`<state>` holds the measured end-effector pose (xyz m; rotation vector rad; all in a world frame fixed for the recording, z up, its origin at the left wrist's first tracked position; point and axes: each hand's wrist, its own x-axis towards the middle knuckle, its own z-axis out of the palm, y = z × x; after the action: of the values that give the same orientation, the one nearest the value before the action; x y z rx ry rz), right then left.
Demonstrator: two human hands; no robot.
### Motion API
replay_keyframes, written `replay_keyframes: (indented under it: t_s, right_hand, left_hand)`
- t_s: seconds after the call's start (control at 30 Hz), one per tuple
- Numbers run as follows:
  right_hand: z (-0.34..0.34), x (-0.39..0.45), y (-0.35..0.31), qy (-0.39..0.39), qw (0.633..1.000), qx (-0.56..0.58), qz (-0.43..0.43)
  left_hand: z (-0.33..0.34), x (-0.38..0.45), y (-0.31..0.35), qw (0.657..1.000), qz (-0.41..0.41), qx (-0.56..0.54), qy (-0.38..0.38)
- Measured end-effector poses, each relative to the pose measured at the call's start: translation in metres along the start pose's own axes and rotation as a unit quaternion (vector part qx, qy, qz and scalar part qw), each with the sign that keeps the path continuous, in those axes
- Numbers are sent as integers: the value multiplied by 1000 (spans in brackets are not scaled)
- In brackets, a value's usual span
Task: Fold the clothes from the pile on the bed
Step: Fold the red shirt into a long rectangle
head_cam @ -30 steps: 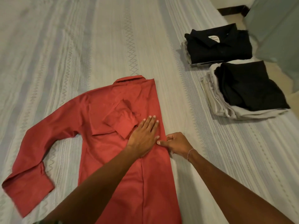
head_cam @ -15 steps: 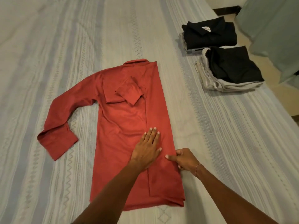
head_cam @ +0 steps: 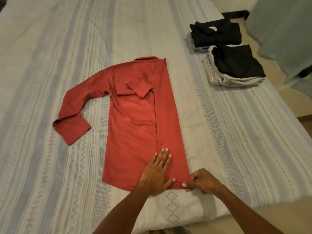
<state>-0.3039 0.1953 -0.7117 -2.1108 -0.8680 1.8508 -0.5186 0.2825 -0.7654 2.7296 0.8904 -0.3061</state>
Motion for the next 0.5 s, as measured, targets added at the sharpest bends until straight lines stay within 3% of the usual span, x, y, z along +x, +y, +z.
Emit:
replay_keyframes:
  t_s: [0.1,0.2,0.3,0.4,0.5]
  right_hand:
    - [-5,0,-10,12,990,-140,4]
    - [-15,9,-32,109,948,-299,-15]
    - [-25,30,-54,205,927,-298,-94]
    - [-31,52,-81,195,928,-273,-161]
    - [-36,80,-114,186,931,-220,-224]
  left_hand:
    - [-5,-2,0,1000,13,-10,-3]
    - [-17,6,-9,998,-6,-34,59]
    - [-32,24,-29,988,-57,-73,121]
    - [-44,48,-62,965,-133,-127,187]
    - [-62,79,-104,919,-228,-201,250]
